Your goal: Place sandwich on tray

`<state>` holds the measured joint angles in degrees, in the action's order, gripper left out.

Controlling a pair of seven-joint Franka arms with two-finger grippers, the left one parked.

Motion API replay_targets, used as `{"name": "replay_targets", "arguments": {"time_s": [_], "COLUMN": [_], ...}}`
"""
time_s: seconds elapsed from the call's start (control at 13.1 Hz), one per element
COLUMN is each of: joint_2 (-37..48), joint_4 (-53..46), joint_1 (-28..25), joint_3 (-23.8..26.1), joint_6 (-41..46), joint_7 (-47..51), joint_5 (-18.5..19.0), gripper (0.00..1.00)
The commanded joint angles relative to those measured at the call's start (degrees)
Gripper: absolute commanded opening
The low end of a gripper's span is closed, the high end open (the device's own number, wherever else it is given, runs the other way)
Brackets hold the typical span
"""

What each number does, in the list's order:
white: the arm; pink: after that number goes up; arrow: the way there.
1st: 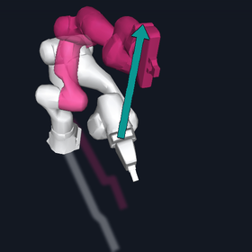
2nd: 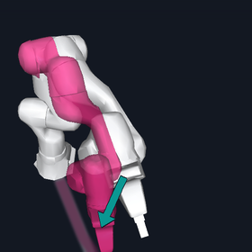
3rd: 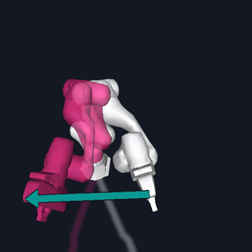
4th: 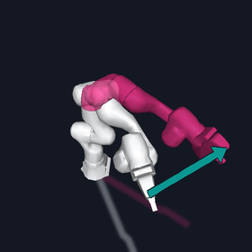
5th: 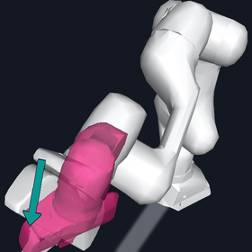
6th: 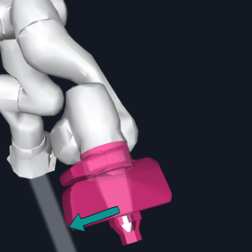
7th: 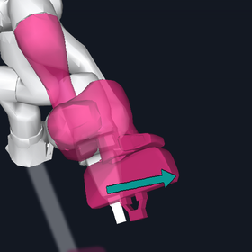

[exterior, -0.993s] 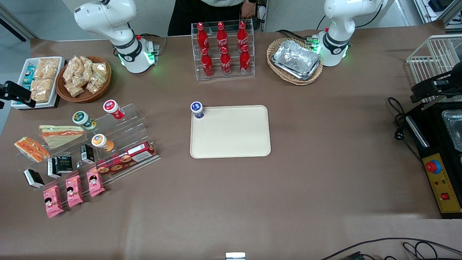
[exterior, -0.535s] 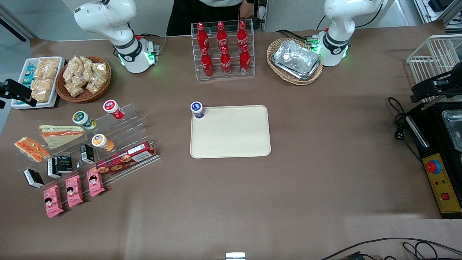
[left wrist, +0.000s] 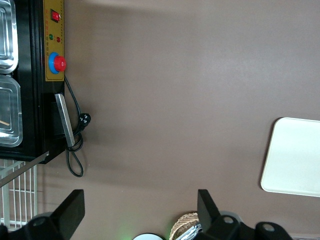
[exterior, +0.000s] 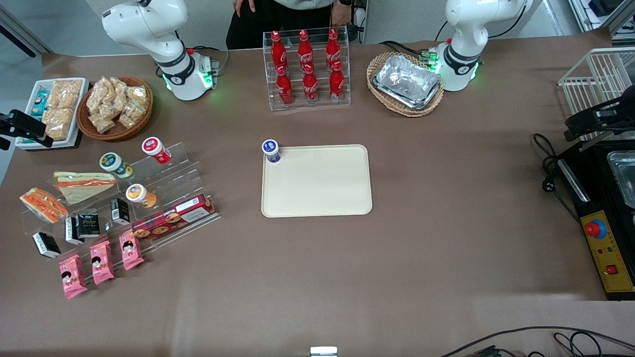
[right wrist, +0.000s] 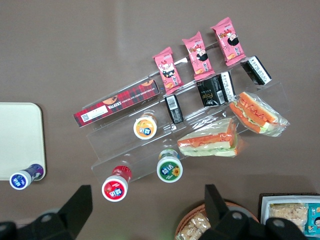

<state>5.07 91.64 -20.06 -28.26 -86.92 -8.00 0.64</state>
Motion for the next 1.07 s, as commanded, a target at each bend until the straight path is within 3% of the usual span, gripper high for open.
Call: {"name": "replay_targets", "arguments": {"time_s": [0.0, 0.38, 0.69, 0.99], "joint_2": [0.03, 0.03, -0.06, -0.24], "joint_4": [0.03, 0.03, -0.05, -0.05], "joint_1": [0.02, 1.08, 8.27, 7.93], "joint_3": [-0.13, 1.01, 8.56, 8.66], "joint_6": [0.79, 0.79, 0.7, 0.26], "joint_7": [0.62, 0.26, 0.27, -0.35], "joint_5": [-1.08, -0.82, -0.12, 4.1], "gripper": [1.0, 1.0, 1.0, 1.0]}}
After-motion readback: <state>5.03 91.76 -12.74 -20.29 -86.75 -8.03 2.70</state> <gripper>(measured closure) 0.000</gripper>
